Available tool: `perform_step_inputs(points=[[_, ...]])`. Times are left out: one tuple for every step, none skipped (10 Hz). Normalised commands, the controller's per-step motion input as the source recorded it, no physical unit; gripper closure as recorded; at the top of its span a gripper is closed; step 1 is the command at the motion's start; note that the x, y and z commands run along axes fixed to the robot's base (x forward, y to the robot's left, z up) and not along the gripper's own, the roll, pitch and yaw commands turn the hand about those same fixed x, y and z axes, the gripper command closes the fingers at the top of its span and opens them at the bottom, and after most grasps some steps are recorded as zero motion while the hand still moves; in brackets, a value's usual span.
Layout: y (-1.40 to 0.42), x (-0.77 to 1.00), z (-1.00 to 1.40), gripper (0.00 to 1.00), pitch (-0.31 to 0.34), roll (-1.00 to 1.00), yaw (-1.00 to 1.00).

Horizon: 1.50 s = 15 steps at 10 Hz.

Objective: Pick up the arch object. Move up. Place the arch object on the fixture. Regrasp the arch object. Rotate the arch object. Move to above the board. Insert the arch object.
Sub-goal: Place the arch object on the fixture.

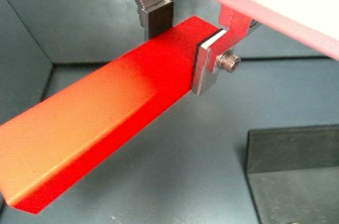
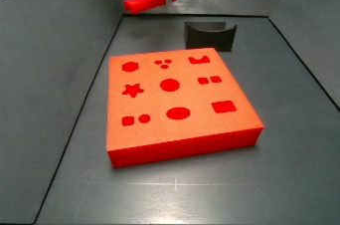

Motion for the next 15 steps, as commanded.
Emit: perform_step_inputs(points=[[0.0, -0.02, 1.0, 1.0, 0.052, 0.04, -0.02], [0.0, -0.03, 1.0, 1.0, 0.063, 0.06, -0.02], [0.0, -0.03, 1.0, 1.0, 0.066, 0.06, -0.02], [0.0, -0.03, 0.86, 1.0, 0.071, 0.07, -0.01], [0.0, -0.02, 0.65, 1.0, 0.081, 0.08, 0.0], [0.0, -0.01, 0.49, 1.0, 0.091, 0.09, 0.0], [0.0, -0.01, 0.39, 1.0, 0.097, 0.09, 0.01], [0.0, 0.0, 0.18, 1.0, 0.111, 0.08, 0.02], [-1.0, 0.44, 0.1, 1.0, -0.031, -0.04, 1.0], [-1.0, 0.44, 0.09, 1.0, -0.03, -0.04, 1.0], [-1.0, 0.44, 0.08, 1.0, -0.027, -0.04, 1.0], [-1.0, 0.43, 0.08, 1.0, -0.019, -0.05, 1.0], [-1.0, 0.43, 0.08, 1.0, -0.016, -0.05, 1.0], [-1.0, 0.44, 0.07, 1.0, -0.006, -0.05, 1.0], [-1.0, 0.45, 0.07, 1.0, 0.003, -0.04, 1.0]])
